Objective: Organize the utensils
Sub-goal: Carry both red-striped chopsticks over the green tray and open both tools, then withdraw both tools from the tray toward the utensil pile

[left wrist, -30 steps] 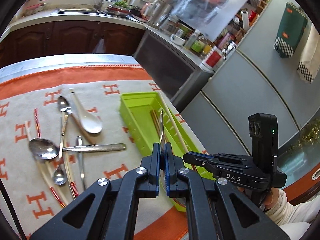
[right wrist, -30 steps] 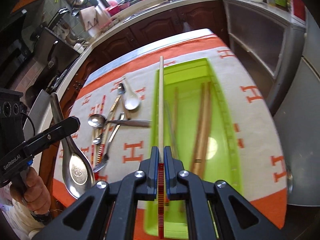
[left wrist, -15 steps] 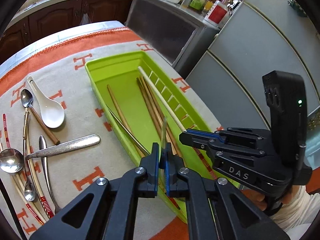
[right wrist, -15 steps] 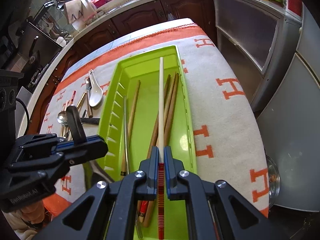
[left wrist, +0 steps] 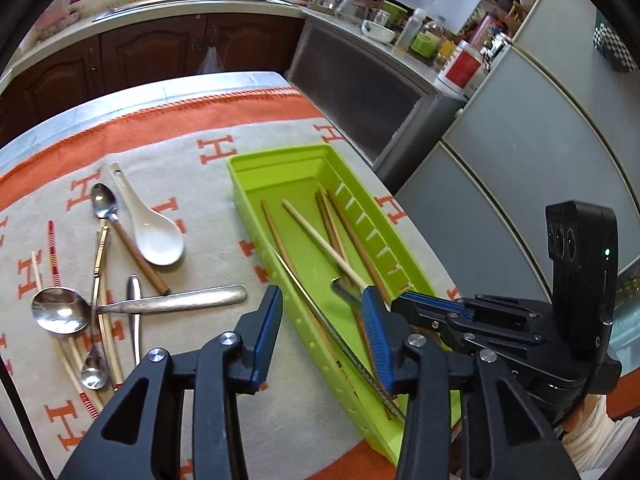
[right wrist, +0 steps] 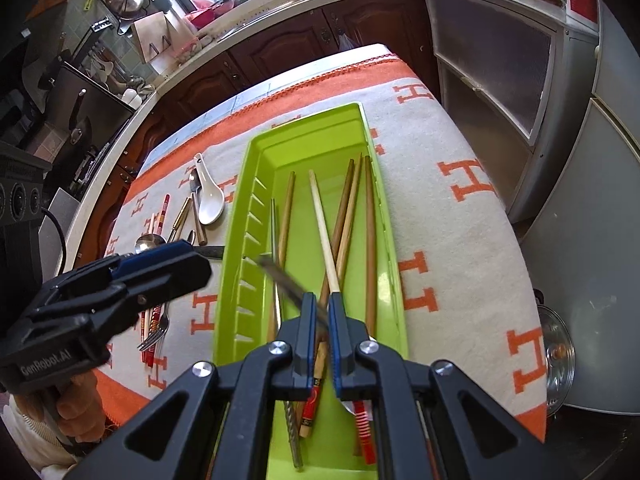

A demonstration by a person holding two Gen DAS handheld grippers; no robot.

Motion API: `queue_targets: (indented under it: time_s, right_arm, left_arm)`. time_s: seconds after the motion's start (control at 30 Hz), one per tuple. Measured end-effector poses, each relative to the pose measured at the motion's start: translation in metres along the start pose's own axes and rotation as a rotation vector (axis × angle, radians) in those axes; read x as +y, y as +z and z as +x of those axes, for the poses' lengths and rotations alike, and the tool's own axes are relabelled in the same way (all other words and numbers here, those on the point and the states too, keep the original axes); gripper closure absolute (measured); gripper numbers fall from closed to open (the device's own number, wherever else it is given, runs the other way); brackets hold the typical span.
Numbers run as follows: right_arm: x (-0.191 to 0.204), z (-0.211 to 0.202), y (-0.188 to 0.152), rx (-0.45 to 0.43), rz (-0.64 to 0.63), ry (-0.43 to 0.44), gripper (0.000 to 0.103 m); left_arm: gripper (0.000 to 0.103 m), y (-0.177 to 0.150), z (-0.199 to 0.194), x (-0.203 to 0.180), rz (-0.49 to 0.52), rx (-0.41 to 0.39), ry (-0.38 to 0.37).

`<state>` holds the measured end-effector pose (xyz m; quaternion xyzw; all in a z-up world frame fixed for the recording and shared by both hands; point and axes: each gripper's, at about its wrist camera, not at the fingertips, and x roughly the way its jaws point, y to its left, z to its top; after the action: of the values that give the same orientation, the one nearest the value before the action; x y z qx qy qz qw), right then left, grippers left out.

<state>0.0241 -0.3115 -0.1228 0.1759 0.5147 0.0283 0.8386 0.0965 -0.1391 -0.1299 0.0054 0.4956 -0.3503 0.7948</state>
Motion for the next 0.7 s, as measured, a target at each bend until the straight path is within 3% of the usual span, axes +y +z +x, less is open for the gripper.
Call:
queue_targets:
  time_s: [0.7]
  right_arm:
    - [0.054,-0.017,-0.014,-0.005,-0.091,0.077,0.097]
  left_arm:
    - [0.063,-0.063,-0.092,0.079,-0.221,-0.085,0.157]
